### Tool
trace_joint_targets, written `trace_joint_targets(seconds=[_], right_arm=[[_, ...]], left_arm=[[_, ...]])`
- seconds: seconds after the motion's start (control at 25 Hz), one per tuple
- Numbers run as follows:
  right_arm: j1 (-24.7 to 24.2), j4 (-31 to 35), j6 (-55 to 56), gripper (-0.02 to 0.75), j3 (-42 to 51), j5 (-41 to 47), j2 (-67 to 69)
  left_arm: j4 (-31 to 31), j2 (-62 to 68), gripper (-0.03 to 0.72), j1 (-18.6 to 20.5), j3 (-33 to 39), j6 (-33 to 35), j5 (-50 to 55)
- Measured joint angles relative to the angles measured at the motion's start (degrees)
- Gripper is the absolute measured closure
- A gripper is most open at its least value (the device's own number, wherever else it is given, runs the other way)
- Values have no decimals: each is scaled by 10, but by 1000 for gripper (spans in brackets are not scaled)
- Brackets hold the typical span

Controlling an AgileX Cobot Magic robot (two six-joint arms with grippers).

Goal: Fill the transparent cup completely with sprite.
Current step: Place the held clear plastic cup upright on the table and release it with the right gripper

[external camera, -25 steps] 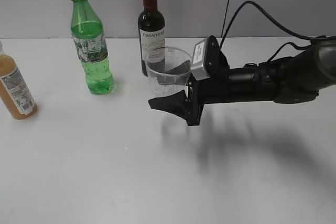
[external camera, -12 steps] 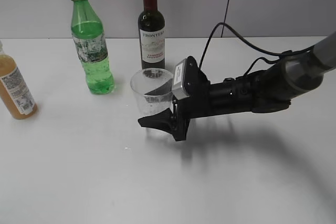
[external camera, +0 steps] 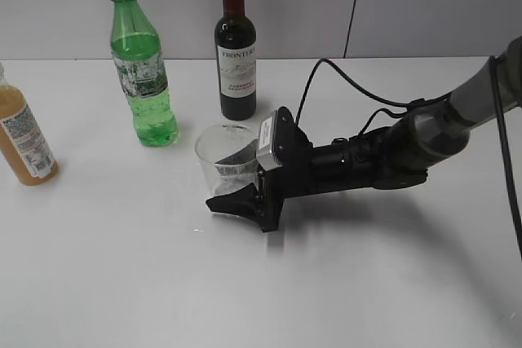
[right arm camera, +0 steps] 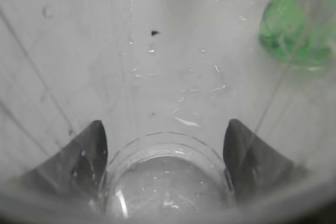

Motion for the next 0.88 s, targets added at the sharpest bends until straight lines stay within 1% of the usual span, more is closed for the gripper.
trace_joint_targets(seconds=[0.12, 0.2, 0.24, 0.32, 0.48, 0.64, 0.88], right_arm=[[0, -1, -3, 217, 0, 0, 3], [0, 0, -4, 158, 0, -2, 3], [0, 0, -5, 114, 0, -3, 3], [0, 1, -5, 88, 0, -6, 3], [-4, -1, -6, 79, 4, -8, 3], [-18, -20, -7, 76, 21, -9, -1], [-81, -55, -7, 76, 60, -7, -41]], left_arm=[[0, 0, 460, 0, 0, 0, 0], [0, 0, 460, 0, 0, 0, 0], [0, 0, 460, 0, 0, 0, 0], [0, 0, 460, 0, 0, 0, 0], [0, 0, 460, 0, 0, 0, 0], [0, 0, 460, 0, 0, 0, 0], [0, 0, 460, 0, 0, 0, 0]])
